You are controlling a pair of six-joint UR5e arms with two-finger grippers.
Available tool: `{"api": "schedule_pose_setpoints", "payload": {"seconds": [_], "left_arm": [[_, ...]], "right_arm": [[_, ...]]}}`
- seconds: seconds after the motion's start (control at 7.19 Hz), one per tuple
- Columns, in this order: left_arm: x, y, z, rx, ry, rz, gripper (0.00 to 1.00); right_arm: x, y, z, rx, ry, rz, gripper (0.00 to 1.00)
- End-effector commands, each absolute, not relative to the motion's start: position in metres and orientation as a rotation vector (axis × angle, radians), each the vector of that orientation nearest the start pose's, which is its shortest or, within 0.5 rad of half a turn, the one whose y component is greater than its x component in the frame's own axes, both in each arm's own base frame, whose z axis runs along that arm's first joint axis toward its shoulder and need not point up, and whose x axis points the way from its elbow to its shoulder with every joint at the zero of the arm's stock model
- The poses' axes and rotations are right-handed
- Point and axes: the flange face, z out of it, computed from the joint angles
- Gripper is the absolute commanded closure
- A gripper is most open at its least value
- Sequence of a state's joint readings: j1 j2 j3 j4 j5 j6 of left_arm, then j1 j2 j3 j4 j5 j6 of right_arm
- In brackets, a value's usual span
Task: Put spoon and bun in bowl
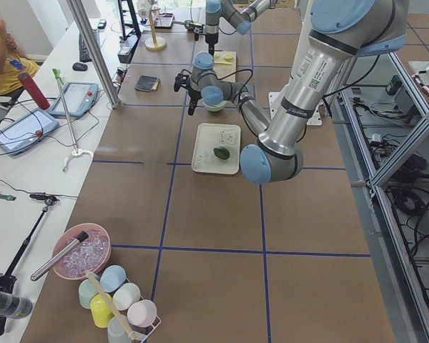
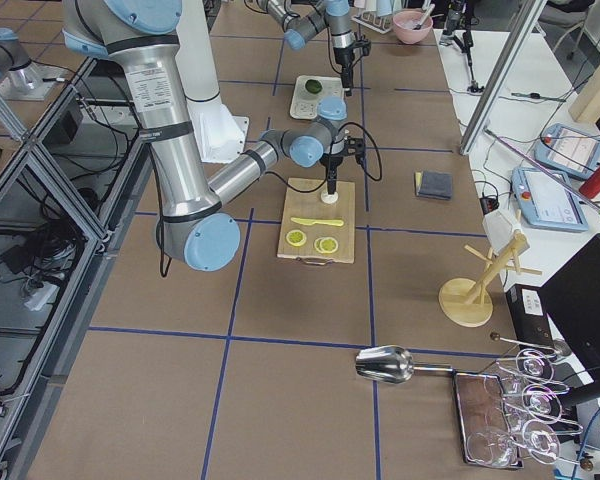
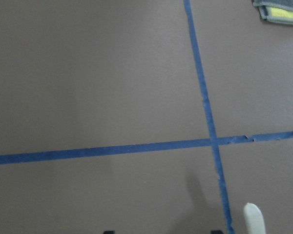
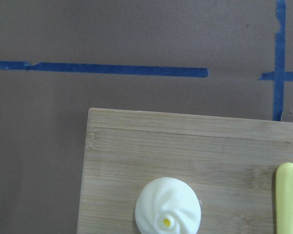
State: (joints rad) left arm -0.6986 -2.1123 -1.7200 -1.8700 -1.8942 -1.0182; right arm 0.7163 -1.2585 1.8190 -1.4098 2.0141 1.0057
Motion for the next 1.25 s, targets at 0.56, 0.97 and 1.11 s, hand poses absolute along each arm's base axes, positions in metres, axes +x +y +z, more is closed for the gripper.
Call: {"api": "schedule_pose_setpoints", "payload": {"seconds": [0.56, 0.97, 1.11], "left_arm": [[0.433, -0.499, 0.244, 0.337, 0.969, 0.026, 0.28], [0.431, -0.497, 0.238, 0.340, 0.977, 0.023, 0.28], [0.430, -0.496, 0.237, 0.341, 0.978, 0.023, 0.28]], "right_arm": [[-0.436, -0.461, 0.390, 0.086, -0.734, -0.023, 0.01], [-0.437, -0.460, 0.393, 0.080, -0.732, -0.019, 0.01], [-0.437, -0.460, 0.393, 0.080, -0.732, -0.019, 0.04]]}}
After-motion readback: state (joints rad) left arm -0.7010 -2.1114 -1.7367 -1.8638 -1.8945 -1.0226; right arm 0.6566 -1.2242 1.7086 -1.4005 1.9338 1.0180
